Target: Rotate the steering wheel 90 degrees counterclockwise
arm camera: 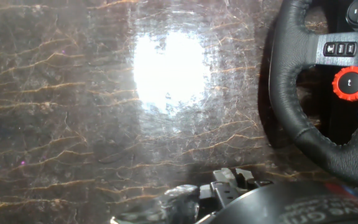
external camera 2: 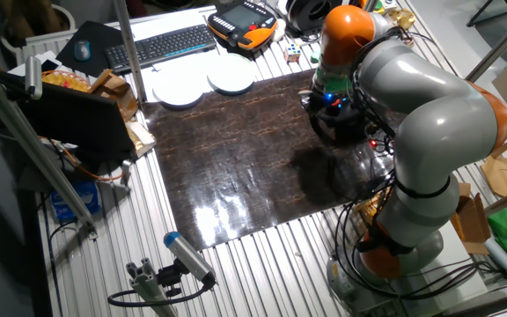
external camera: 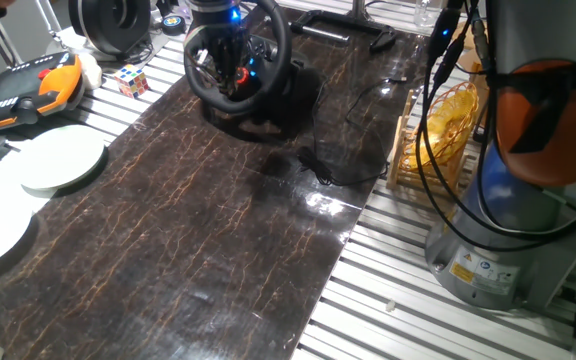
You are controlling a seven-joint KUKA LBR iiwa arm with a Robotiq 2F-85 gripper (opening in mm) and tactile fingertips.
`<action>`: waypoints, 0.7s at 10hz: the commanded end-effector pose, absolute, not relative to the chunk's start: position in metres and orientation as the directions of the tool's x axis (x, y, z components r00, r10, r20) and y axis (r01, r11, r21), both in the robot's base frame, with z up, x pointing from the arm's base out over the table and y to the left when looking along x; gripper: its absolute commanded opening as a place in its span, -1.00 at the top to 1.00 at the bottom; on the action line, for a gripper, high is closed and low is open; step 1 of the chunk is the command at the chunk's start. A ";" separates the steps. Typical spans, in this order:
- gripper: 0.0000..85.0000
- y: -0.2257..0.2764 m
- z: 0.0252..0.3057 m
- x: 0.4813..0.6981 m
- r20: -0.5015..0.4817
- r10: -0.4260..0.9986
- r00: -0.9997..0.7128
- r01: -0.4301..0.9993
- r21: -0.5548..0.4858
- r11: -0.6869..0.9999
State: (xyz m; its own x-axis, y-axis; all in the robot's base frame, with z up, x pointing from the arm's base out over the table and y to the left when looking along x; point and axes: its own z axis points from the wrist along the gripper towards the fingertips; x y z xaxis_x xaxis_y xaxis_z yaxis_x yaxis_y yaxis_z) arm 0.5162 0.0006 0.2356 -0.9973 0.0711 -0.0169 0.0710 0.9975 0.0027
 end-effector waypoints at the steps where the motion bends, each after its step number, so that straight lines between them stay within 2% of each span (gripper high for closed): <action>1: 0.98 0.001 0.235 0.516 -0.017 0.075 -0.997 0.075 0.003 0.997; 7: 0.98 -0.008 0.225 0.522 -0.024 0.164 -0.986 0.164 0.001 0.986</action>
